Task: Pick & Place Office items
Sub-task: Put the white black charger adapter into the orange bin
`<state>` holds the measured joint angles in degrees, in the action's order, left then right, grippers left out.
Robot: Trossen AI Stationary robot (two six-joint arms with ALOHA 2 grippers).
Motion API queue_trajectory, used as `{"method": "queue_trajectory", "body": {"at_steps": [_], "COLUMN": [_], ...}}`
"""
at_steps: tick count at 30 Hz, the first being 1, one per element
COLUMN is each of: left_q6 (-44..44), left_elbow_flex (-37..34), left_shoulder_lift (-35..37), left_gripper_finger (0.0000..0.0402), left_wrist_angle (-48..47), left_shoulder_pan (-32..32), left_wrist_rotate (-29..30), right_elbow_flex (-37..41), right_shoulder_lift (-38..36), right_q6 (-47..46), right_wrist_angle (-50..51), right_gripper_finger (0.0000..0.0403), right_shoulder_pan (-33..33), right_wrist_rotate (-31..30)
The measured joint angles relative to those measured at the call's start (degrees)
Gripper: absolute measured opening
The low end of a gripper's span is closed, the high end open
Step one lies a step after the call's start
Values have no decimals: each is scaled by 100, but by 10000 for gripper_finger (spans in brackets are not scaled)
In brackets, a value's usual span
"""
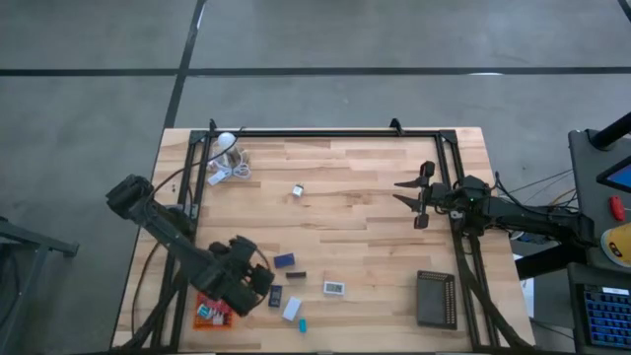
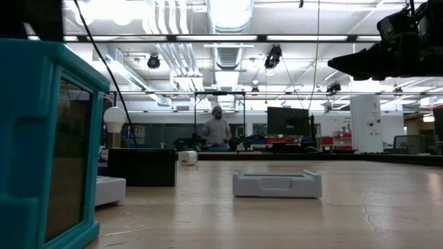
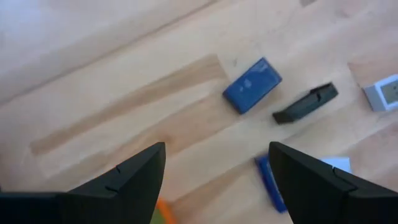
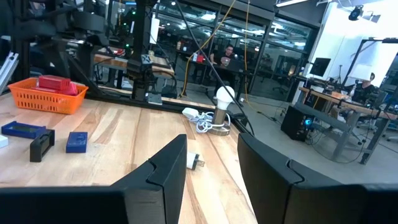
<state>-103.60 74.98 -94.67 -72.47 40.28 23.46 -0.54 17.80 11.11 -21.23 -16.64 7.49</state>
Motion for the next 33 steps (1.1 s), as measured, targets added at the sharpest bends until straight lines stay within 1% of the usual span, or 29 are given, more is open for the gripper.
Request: {"method": "queue_trajectory", "body": {"at_steps": [5, 12, 20, 28, 33], "left_q6": [628, 1190, 2321, 2550, 3341], "left_elbow_flex": [0, 0, 0, 0, 13], "left_shoulder_lift": [0, 0, 0, 0, 0], "left_gripper_finger": [289, 289, 289, 289, 289], "left_wrist_angle": [222, 418, 977, 1070, 1373], "left_shoulder_pan": [-358, -865, -1336, -1805, -2137], "left_wrist_rotate": [11, 9, -2, -3, 0], "right_elbow_flex": [-1, -2, 0, -1, -1], "right_shoulder_lift": [1, 0, 2, 0, 1], "right_q6": [0, 0, 0, 0, 0], "right_wrist_angle": [0, 0, 0, 0, 0], "right_gripper_finger": [139, 139, 139, 139, 139], "right_shoulder_pan": [0, 0, 0, 0, 0], "right_wrist_rotate": [0, 0, 0, 1, 0]}}
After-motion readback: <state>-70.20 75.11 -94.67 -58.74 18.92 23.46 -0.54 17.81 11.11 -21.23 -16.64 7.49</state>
